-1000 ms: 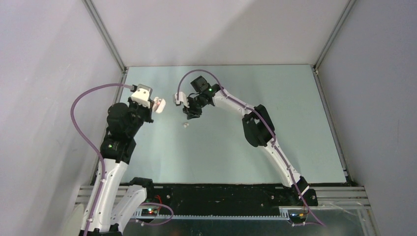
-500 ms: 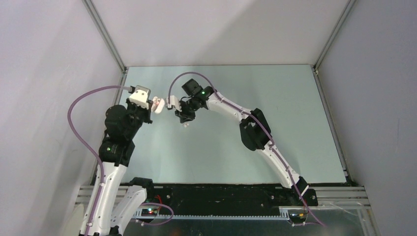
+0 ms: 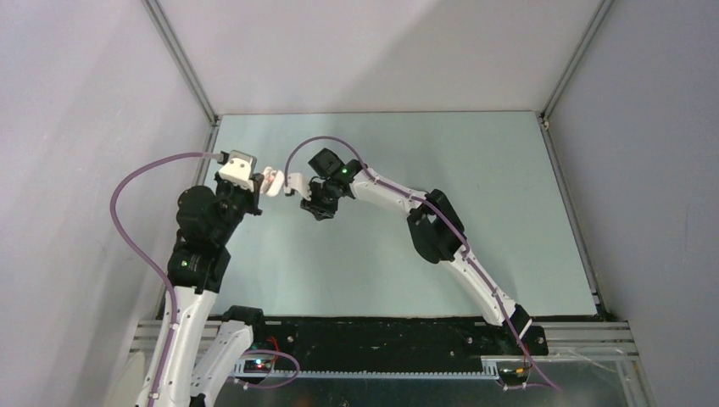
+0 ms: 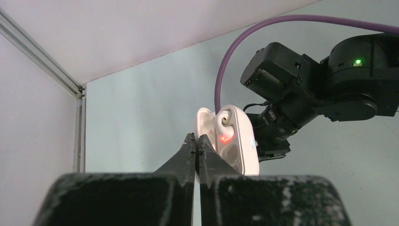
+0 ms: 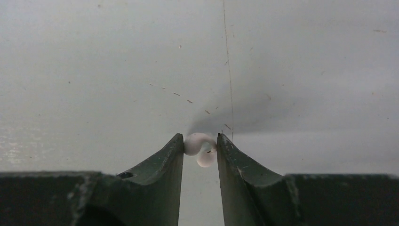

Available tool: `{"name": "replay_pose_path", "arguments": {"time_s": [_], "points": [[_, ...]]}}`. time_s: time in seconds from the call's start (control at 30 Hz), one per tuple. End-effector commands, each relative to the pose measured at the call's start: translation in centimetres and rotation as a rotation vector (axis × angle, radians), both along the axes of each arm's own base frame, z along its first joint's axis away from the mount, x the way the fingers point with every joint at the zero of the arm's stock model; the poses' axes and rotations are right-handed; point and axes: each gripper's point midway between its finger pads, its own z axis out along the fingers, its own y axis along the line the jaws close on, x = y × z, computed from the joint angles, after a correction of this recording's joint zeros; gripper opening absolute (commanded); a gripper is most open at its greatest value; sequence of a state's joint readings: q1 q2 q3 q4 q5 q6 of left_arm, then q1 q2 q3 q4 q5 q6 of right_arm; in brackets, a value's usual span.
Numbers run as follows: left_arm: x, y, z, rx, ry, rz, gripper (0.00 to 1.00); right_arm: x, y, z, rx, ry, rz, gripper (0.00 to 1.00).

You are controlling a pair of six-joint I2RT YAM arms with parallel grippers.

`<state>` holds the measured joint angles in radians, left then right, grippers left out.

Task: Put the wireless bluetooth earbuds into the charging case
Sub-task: Move the earbud to the center of the board.

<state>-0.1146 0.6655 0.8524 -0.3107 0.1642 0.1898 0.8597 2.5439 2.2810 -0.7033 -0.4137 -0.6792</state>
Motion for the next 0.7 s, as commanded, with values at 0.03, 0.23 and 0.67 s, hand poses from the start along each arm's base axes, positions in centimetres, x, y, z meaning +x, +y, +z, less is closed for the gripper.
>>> {"name": "replay_pose_path", "arguments": {"time_s": [0.03, 0.23, 0.67], "points": [[-0.1, -0.2, 0.8, -0.027, -0.021, -0.012, 0.00, 0.1, -0.5, -0.1, -0.047, -0.023, -0.066, 0.34], [0.1, -0.4, 0.5, -0.025, -0.010, -0.023, 0.00, -0.2, -1.5, 0.0, -0.077, -0.014, -0.035, 0.21], [1.5, -1.5, 1.2, -0.040, -0.012, -0.072, 0.00, -9.1, -13.0, 4.0, -0.044, -0.048, 0.589, 0.18]]}}
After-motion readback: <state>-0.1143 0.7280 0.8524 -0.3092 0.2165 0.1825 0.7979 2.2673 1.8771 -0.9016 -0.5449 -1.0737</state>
